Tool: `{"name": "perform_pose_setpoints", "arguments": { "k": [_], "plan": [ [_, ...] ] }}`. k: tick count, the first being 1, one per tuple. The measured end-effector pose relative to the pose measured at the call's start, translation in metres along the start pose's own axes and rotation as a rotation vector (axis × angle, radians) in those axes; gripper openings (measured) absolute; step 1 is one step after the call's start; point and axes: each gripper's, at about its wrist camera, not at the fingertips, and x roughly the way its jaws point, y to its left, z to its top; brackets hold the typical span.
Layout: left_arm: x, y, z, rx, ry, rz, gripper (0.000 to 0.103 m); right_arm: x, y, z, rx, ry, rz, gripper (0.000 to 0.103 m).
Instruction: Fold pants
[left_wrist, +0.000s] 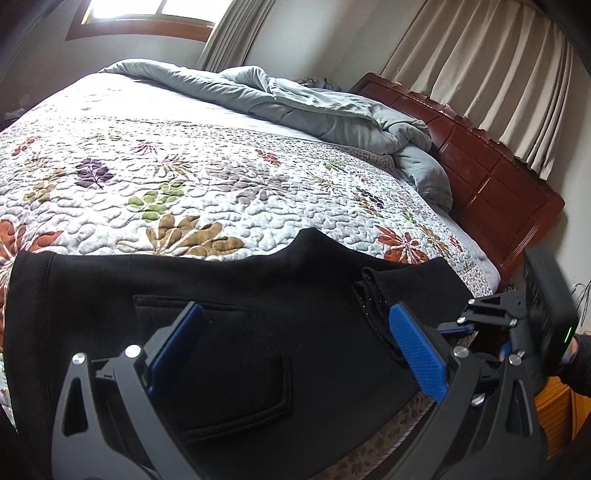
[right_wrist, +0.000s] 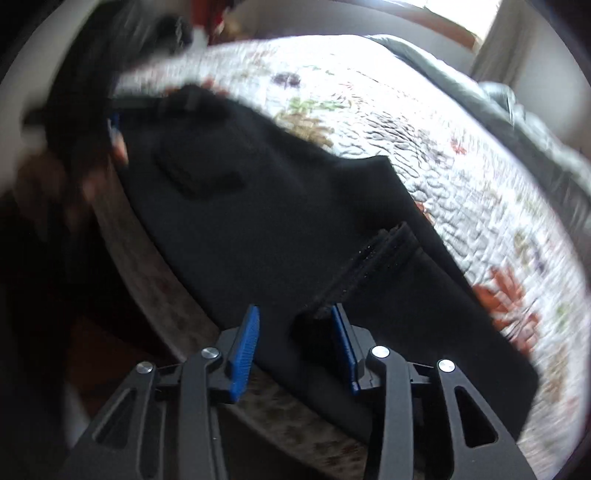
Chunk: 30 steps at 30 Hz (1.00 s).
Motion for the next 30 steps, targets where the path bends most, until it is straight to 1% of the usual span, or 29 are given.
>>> {"name": "perform_pose_setpoints", "arguments": {
  "k": [1, 2, 4, 6, 8, 10, 11, 12, 14, 15, 16, 17, 18, 19, 21, 22, 23, 25, 27, 29, 30],
  "plan": [
    [0.000, 0.000, -0.001, -0.004, 0.001, 0.000, 0.100, -0.003, -0.012, 0.003, 0.049, -0.012, 0.010, 0.038],
    [0.000, 0.000, -0.001, -0.005, 0.003, 0.001, 0.100, -0.003, -0.023, 0.005, 0.086, -0.016, 0.000, 0.028],
    [-0.001, -0.004, -0.002, 0.003, 0.002, 0.006, 0.100, 0.008, -0.038, 0.006, 0.115, 0.015, -0.048, 0.017],
    [-0.007, -0.007, -0.003, -0.004, -0.005, 0.000, 0.100, 0.024, -0.044, 0.002, 0.130, 0.073, -0.052, 0.015],
    [-0.018, -0.011, -0.003, -0.042, -0.002, 0.014, 0.100, 0.044, -0.041, -0.004, 0.119, 0.163, -0.031, 0.015],
    [-0.039, -0.012, -0.007, -0.118, -0.011, 0.032, 0.100, 0.050, -0.038, -0.002, 0.067, 0.202, -0.032, 0.015],
    [-0.049, -0.011, -0.010, -0.163, -0.015, 0.038, 0.100, 0.048, -0.040, 0.003, 0.053, 0.223, -0.017, 0.015],
    [-0.063, -0.007, -0.016, -0.234, -0.027, 0.037, 0.100, 0.041, -0.045, 0.015, 0.047, 0.233, 0.013, 0.015],
    [-0.085, 0.005, -0.029, -0.372, -0.059, 0.028, 0.100, 0.028, -0.052, 0.047, 0.009, 0.235, 0.080, 0.027],
    [-0.094, 0.014, -0.037, -0.452, -0.074, 0.023, 0.100, 0.022, -0.052, 0.065, -0.026, 0.240, 0.121, 0.031],
    [-0.102, 0.026, -0.048, -0.552, -0.086, 0.025, 0.100, 0.017, -0.050, 0.088, -0.073, 0.249, 0.176, 0.041],
    [-0.108, 0.036, -0.058, -0.639, -0.096, 0.045, 0.100, 0.014, -0.044, 0.110, -0.118, 0.267, 0.230, 0.051],
    [-0.112, 0.045, -0.067, -0.710, -0.106, 0.074, 0.100, 0.014, -0.040, 0.125, -0.153, 0.281, 0.277, 0.054],
    [-0.117, 0.054, -0.077, -0.785, -0.125, 0.120, 0.100, 0.017, -0.032, 0.152, -0.202, 0.294, 0.338, 0.058],
    [-0.118, 0.064, -0.088, -0.865, -0.137, 0.168, 0.100, 0.023, -0.014, 0.188, -0.252, 0.295, 0.405, 0.064],
    [-0.116, 0.069, -0.092, -0.901, -0.137, 0.181, 0.100, 0.032, -0.001, 0.209, -0.275, 0.324, 0.469, 0.071],
    [-0.115, 0.073, -0.094, -0.922, -0.143, 0.186, 0.100, 0.042, 0.016, 0.223, -0.301, 0.360, 0.510, 0.075],
    [-0.112, 0.081, -0.097, -0.974, -0.156, 0.199, 0.100, 0.067, 0.043, 0.250, -0.383, 0.424, 0.544, 0.076],
    [-0.112, 0.090, -0.100, -1.017, -0.174, 0.192, 0.100, 0.096, 0.067, 0.270, -0.440, 0.496, 0.581, 0.077],
    [-0.108, 0.096, -0.098, -1.041, -0.178, 0.164, 0.096, 0.125, 0.097, 0.281, -0.518, 0.563, 0.593, 0.077],
    [-0.104, 0.099, -0.097, -1.045, -0.171, 0.141, 0.090, 0.143, 0.112, 0.285, -0.561, 0.608, 0.601, 0.078]
  ]
}}
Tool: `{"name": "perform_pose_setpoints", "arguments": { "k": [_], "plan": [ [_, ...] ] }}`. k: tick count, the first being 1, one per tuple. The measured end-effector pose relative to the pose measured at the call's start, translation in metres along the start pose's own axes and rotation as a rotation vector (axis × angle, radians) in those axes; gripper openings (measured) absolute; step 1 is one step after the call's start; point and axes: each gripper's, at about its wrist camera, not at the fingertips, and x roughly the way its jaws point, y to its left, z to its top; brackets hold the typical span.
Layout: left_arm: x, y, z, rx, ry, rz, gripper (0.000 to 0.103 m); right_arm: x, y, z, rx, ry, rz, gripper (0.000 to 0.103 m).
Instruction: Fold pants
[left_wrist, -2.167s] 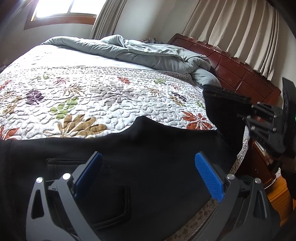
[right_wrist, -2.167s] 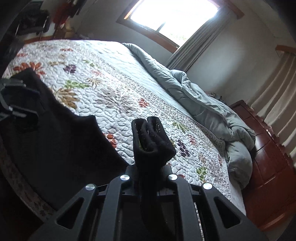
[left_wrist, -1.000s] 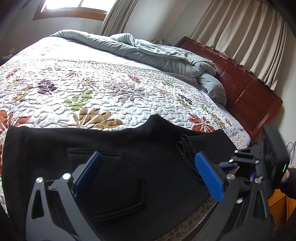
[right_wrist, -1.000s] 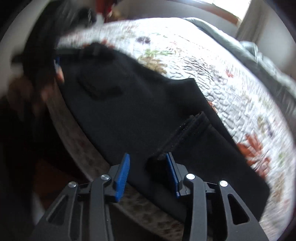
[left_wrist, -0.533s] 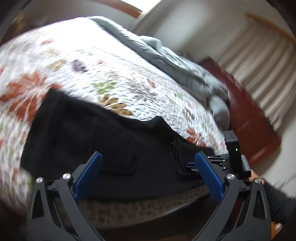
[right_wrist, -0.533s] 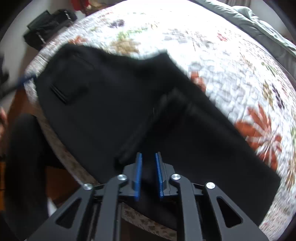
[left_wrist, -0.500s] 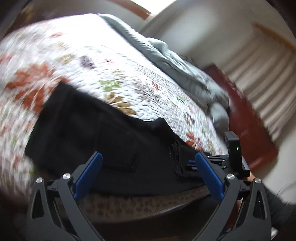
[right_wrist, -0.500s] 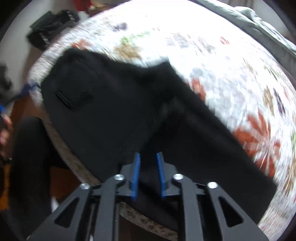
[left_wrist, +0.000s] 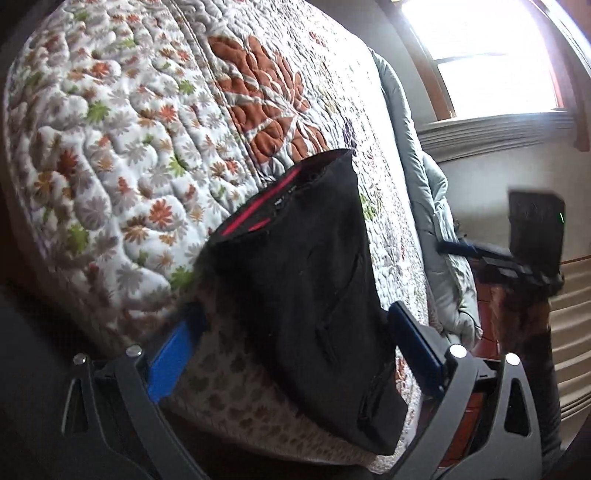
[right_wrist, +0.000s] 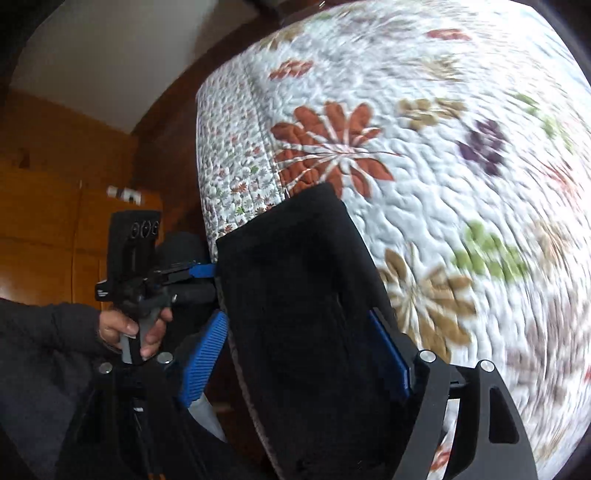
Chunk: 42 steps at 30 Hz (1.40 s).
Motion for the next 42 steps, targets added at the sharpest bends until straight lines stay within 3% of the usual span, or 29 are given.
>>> {"name": "perform_pose_setpoints", "arguments": {
  "k": [1, 2, 3, 6, 12, 15, 17, 18, 22, 26, 29, 30, 32, 36, 38, 40, 42],
  "plan": [
    [0.004, 0.004, 0.001, -0.010, 0.030, -0.005, 0.075, 0.009, -0.002, 0.013, -0.017, 0.033, 0.006, 0.080],
    [0.009, 0.005, 0.000, -0.024, 0.059, -0.006, 0.074, 0.021, -0.009, 0.029, -0.034, 0.066, 0.011, 0.080],
    [0.015, 0.009, -0.001, -0.051, 0.088, -0.016, 0.075, 0.032, -0.013, 0.038, -0.047, 0.092, 0.018, 0.080],
    [0.015, 0.013, -0.003, -0.086, 0.067, -0.064, 0.091, 0.060, -0.021, 0.068, -0.082, 0.145, 0.084, 0.080],
    [0.013, 0.021, -0.006, -0.147, 0.048, -0.090, 0.095, 0.099, -0.033, 0.089, -0.117, 0.224, 0.175, 0.081],
    [0.014, 0.026, -0.003, -0.161, 0.053, -0.093, 0.097, 0.108, -0.033, 0.083, -0.138, 0.257, 0.153, 0.067],
    [0.014, 0.025, -0.001, -0.164, 0.052, -0.089, 0.099, 0.095, -0.038, 0.080, -0.121, 0.244, 0.182, 0.040],
    [0.013, 0.024, -0.001, -0.160, 0.050, -0.088, 0.099, 0.088, -0.040, 0.078, -0.123, 0.238, 0.196, 0.036],
    [0.007, 0.022, -0.003, -0.162, 0.043, -0.099, 0.099, 0.070, -0.033, 0.073, -0.142, 0.222, 0.210, 0.032],
    [-0.009, 0.016, -0.005, -0.101, -0.017, -0.047, 0.099, 0.066, -0.025, 0.073, -0.154, 0.230, 0.184, 0.032],
    [-0.013, 0.021, 0.000, -0.120, -0.051, -0.048, 0.097, 0.072, -0.025, 0.075, -0.147, 0.233, 0.167, 0.033],
    [-0.010, 0.024, 0.003, -0.126, -0.049, -0.052, 0.095, 0.074, -0.025, 0.075, -0.148, 0.234, 0.164, 0.033],
    [-0.010, 0.026, 0.008, -0.115, -0.044, -0.039, 0.068, 0.078, -0.028, 0.077, -0.144, 0.237, 0.163, 0.036],
    [-0.011, 0.032, 0.009, -0.122, -0.030, -0.032, 0.064, 0.089, -0.034, 0.081, -0.137, 0.252, 0.172, 0.041],
    [-0.012, 0.036, 0.007, -0.125, -0.034, -0.034, 0.064, 0.094, -0.038, 0.085, -0.132, 0.256, 0.163, 0.053],
    [-0.014, 0.040, 0.006, -0.124, -0.037, -0.033, 0.063, 0.101, -0.042, 0.087, -0.128, 0.264, 0.153, 0.050],
    [-0.018, 0.042, 0.003, -0.123, -0.038, -0.013, 0.051, 0.103, -0.043, 0.087, -0.129, 0.265, 0.145, 0.043]
  ]
}}
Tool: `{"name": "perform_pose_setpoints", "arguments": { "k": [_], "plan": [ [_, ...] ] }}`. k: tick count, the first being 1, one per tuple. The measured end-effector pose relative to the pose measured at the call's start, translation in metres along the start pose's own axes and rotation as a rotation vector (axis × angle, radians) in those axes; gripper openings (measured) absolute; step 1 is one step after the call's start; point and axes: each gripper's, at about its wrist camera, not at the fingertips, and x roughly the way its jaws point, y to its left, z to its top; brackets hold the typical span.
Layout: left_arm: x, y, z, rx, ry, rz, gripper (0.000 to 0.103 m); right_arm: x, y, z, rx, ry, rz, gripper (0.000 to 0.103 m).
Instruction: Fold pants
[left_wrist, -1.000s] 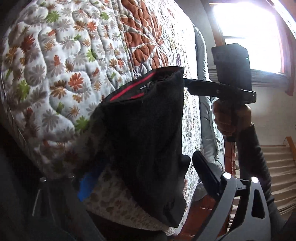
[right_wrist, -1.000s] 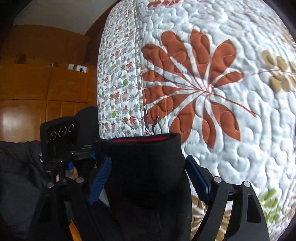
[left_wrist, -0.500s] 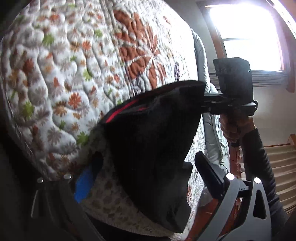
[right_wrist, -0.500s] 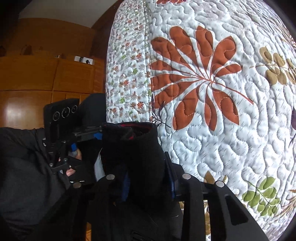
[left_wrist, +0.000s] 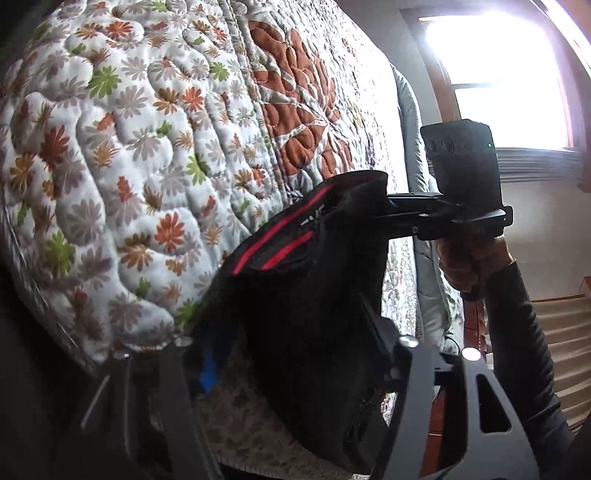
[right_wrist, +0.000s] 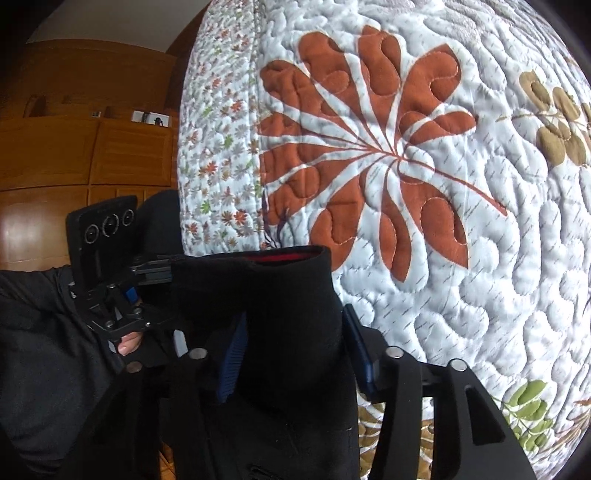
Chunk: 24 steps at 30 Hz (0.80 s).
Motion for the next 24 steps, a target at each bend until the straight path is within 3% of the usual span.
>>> {"name": "perform_pose_setpoints", "arguments": {
  "k": [1, 2, 5, 14, 24],
  "plan": [
    [0.003, 0.002, -0.002, -0.007, 0.003, 0.007, 0.038, -0.002, 0.001, -0.001, -0.003, -0.003, -0.003, 0.039],
    [0.001, 0.005, -0.005, -0.015, 0.008, 0.006, 0.032, -0.005, 0.003, -0.003, -0.007, -0.007, -0.010, 0.035],
    [-0.007, 0.008, -0.007, -0.021, 0.014, -0.014, 0.027, -0.015, 0.015, -0.009, -0.018, -0.021, -0.044, 0.032],
    [-0.045, -0.046, -0.023, 0.143, -0.016, -0.040, 0.025, -0.075, 0.080, -0.055, -0.024, -0.086, -0.243, 0.031],
    [-0.067, -0.160, -0.078, 0.417, -0.012, -0.102, 0.024, -0.138, 0.143, -0.150, 0.043, -0.175, -0.447, 0.030]
  ]
}}
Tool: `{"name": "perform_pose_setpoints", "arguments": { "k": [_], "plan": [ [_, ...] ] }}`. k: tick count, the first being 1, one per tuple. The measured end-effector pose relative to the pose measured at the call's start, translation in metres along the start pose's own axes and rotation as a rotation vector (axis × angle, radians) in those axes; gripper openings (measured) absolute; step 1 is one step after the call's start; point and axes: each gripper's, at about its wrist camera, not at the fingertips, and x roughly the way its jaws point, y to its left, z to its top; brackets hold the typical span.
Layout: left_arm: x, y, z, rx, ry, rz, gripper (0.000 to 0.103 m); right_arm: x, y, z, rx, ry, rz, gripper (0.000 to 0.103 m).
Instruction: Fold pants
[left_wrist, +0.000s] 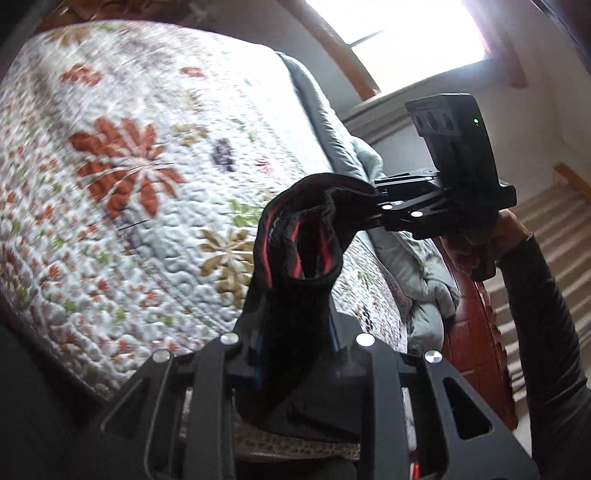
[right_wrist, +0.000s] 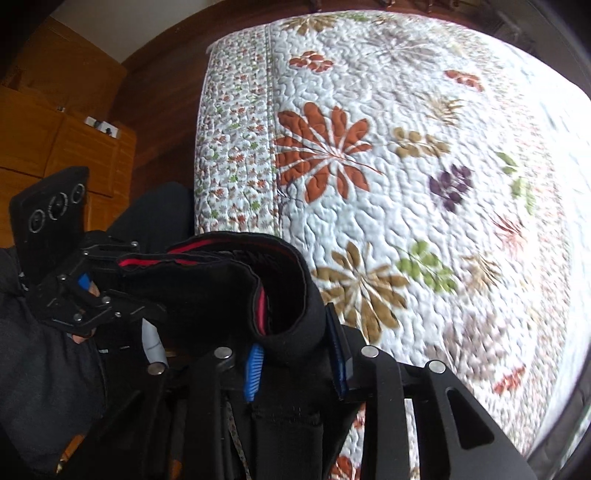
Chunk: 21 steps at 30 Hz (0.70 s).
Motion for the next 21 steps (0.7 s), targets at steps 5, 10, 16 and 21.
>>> {"name": "perform_pose_setpoints", "arguments": {
  "k": [5, 10, 16, 21],
  "plan": [
    [0.006, -0.058, -0.012, 0.114, 0.014, -0.043, 0.024, -0.034, 0.011, -0.050, 0.051, -0.027, -0.084, 0.028],
    [0.016, -0.100, -0.030, 0.211, 0.031, -0.081, 0.024, -0.055, 0.020, -0.097, 0.097, -0.056, -0.147, 0.026],
    [0.026, -0.133, -0.053, 0.282, 0.061, -0.109, 0.024, -0.067, 0.032, -0.144, 0.126, -0.080, -0.209, 0.025],
    [0.039, -0.154, -0.072, 0.334, 0.083, -0.123, 0.024, -0.071, 0.039, -0.180, 0.140, -0.089, -0.262, 0.024]
  ]
}}
